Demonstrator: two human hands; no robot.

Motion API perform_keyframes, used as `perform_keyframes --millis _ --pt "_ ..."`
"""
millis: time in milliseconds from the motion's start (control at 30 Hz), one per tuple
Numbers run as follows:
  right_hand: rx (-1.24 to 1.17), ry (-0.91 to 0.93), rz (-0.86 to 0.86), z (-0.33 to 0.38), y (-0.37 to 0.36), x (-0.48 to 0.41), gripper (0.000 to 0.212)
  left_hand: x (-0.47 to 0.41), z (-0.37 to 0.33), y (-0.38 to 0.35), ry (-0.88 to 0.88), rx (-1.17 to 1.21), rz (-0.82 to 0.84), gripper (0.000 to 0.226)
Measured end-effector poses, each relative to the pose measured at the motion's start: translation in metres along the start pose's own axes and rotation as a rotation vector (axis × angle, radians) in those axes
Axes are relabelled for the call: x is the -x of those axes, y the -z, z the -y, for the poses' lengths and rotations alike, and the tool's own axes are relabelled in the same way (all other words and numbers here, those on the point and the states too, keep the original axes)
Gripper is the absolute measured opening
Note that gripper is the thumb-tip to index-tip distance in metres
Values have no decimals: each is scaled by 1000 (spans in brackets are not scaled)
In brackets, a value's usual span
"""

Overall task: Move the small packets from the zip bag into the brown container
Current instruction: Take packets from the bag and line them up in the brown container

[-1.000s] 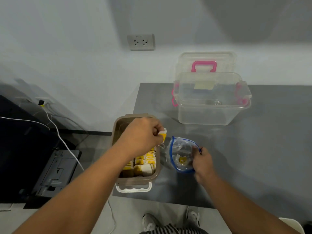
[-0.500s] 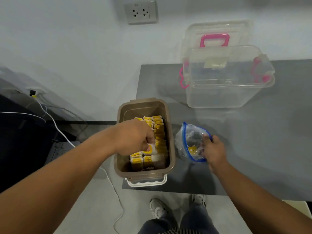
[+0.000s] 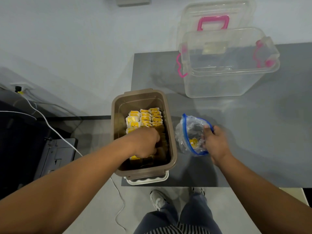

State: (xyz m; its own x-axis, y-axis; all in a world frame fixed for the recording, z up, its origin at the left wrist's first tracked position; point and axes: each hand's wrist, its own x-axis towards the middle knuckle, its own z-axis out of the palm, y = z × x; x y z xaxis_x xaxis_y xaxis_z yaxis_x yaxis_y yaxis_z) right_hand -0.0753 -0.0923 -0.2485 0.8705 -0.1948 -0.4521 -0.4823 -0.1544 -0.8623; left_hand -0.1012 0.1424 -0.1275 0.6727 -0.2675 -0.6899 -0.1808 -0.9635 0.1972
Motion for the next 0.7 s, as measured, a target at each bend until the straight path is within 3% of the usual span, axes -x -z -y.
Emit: perform_keyframes --millis 167,333,467,700 --pt "-21 -7 1 3 -1 3 22 -3 0 -3 19 16 34 9" --pt "-30 -20 9 5 1 5 24 2 8 1 24 113 15 15" --pt "-26 -47 30 9 3 8 26 17 15 16 45 322 -120 23" --pt "-90 -88 35 22 7 17 26 44 -2 44 97 583 -454 10"
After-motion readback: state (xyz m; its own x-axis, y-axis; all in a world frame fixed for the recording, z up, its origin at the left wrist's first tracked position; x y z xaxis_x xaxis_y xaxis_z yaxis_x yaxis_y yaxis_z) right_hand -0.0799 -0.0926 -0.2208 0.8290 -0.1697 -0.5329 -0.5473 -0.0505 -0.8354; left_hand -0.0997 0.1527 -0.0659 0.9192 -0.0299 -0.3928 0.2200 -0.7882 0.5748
